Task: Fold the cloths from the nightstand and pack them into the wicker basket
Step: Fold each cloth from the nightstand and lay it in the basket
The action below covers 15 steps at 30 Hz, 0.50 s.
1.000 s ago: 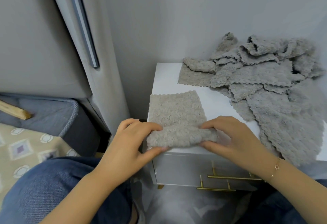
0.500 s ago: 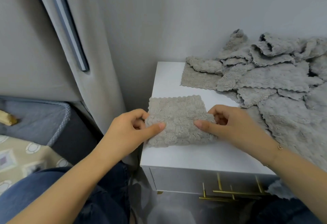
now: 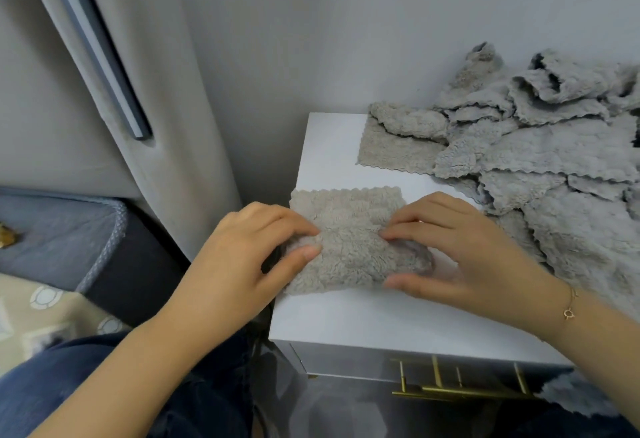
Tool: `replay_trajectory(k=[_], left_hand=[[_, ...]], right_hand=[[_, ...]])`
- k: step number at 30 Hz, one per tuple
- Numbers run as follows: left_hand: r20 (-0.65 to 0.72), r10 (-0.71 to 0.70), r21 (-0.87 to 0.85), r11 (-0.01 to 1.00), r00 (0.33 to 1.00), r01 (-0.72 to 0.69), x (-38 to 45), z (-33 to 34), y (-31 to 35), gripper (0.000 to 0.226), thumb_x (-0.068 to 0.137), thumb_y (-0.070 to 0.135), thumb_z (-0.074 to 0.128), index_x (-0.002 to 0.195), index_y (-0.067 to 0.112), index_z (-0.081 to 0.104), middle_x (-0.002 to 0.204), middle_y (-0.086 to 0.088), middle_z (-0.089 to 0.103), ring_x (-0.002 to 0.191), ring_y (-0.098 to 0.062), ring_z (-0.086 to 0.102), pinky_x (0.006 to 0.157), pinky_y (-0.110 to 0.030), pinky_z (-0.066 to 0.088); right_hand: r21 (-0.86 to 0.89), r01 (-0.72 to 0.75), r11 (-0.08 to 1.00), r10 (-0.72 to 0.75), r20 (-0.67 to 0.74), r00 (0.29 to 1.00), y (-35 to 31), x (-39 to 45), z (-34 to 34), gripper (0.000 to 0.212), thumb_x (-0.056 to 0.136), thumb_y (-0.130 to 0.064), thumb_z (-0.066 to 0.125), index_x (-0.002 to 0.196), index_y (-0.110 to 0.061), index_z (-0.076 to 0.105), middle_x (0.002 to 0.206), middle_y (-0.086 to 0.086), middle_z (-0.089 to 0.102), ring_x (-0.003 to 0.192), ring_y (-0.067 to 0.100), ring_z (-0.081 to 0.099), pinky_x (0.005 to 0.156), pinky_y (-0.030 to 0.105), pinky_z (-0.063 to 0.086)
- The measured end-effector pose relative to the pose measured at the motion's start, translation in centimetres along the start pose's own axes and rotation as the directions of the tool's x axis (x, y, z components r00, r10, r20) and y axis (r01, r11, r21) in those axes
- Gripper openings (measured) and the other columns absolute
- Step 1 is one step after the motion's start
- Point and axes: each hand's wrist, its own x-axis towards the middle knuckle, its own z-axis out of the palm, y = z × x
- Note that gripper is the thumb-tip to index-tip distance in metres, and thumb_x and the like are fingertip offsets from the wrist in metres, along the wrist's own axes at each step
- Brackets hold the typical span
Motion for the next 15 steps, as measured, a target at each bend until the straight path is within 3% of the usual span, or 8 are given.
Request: replay_trajectory(k=[3, 7, 12, 15], left_hand=[[0.114, 0.008, -0.017, 1.0, 0.993, -0.006, -0.5, -0.3, -0.3, 0.055, 0.087, 0.071, 0.044, 0.13, 0.038, 0.053, 0.125, 0.028, 0.052, 0.122, 0.005, 0.043, 0.104, -0.024, 0.033], [0.181, -0.004, 0.006, 1.0, 0.983, 0.003, -0.7, 0.0, -0.3, 0.076, 0.074, 0.081, 0.053, 0.138, 0.041, 0.042, 0.132, 0.03, 0.044, 0.125, 0.007, 0.036, 0.107, -0.023, 0.03], [0.098, 0.013, -0.015, 1.0, 0.995, -0.011, -0.8, 0.3, 0.0, 0.06, 0.078, 0.069, 0.057, 0.127, 0.035, 0.055, 0.123, 0.025, 0.05, 0.118, 0.0, 0.044, 0.101, -0.036, 0.043], [0.054, 0.034, -0.096, 0.995, 0.998, -0.028, -0.8, 0.0, 0.5, 0.039, 0.079, 0.059, 0.063, 0.106, 0.031, 0.067, 0.114, 0.021, 0.051, 0.112, -0.005, 0.047, 0.097, -0.032, 0.043]], right_hand=[[-0.103, -0.002, 0.995, 0.008, 0.063, 0.998, -0.1, -0.4, 0.3, 0.058, 0.084, -0.063, 0.054, 0.119, -0.019, 0.065, 0.114, -0.007, 0.061, 0.104, 0.011, 0.052, 0.092, 0.025, 0.04], [-0.123, -0.057, 0.991, 0.057, -0.002, 0.998, -0.5, -0.8, 1.3, 0.053, 0.084, -0.053, 0.056, 0.121, -0.016, 0.063, 0.117, -0.003, 0.059, 0.106, 0.014, 0.052, 0.093, 0.028, 0.042], [-0.033, -0.085, 0.996, 0.084, -0.011, 0.996, -0.8, -0.9, 1.0, 0.049, 0.081, -0.05, 0.059, 0.117, -0.017, 0.066, 0.112, -0.005, 0.056, 0.105, 0.012, 0.049, 0.092, 0.026, 0.04], [0.21, -0.165, 0.964, 0.15, 0.083, 0.985, -0.9, -0.9, 0.0, 0.044, 0.08, -0.057, 0.06, 0.111, -0.026, 0.067, 0.103, -0.015, 0.058, 0.099, 0.006, 0.051, 0.087, 0.02, 0.04]])
